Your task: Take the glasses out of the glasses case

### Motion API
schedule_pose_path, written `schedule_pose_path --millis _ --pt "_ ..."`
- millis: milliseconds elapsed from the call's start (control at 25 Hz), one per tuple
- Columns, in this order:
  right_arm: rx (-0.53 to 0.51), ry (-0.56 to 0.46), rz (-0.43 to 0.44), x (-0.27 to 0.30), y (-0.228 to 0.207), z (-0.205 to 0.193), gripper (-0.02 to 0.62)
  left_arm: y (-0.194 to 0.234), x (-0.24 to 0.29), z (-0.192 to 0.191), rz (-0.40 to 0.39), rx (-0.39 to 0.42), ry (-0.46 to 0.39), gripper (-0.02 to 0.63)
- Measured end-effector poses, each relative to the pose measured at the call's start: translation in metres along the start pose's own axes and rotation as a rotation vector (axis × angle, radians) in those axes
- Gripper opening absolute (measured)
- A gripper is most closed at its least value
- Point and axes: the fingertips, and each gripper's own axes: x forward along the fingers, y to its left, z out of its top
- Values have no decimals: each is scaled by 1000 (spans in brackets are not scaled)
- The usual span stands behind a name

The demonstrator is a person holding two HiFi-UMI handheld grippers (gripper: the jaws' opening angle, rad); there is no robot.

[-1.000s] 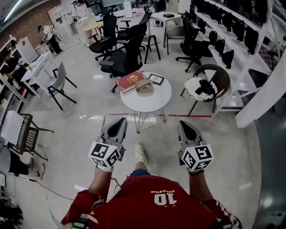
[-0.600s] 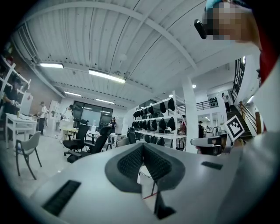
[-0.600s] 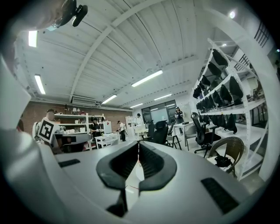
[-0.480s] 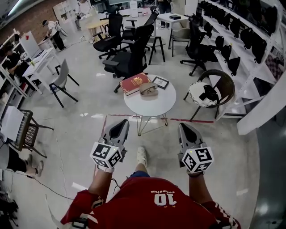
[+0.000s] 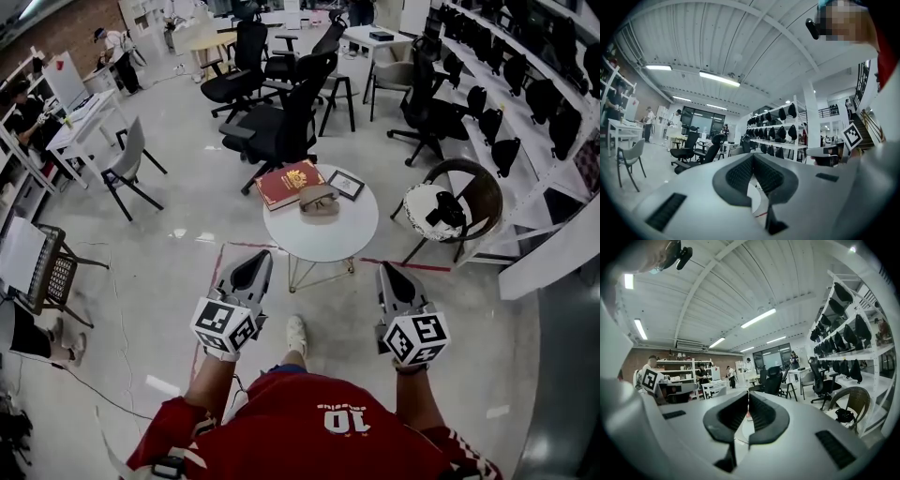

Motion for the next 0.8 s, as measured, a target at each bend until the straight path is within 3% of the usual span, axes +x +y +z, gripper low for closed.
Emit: schedule_pose_path --millis 360,800 --pt "-14 -3 9 96 -32 35 17 64 78 23 7 -1 -14 9" --pt "-13 -39 -27 189 -56 74 17 127 164 48 -55 17 -21 9"
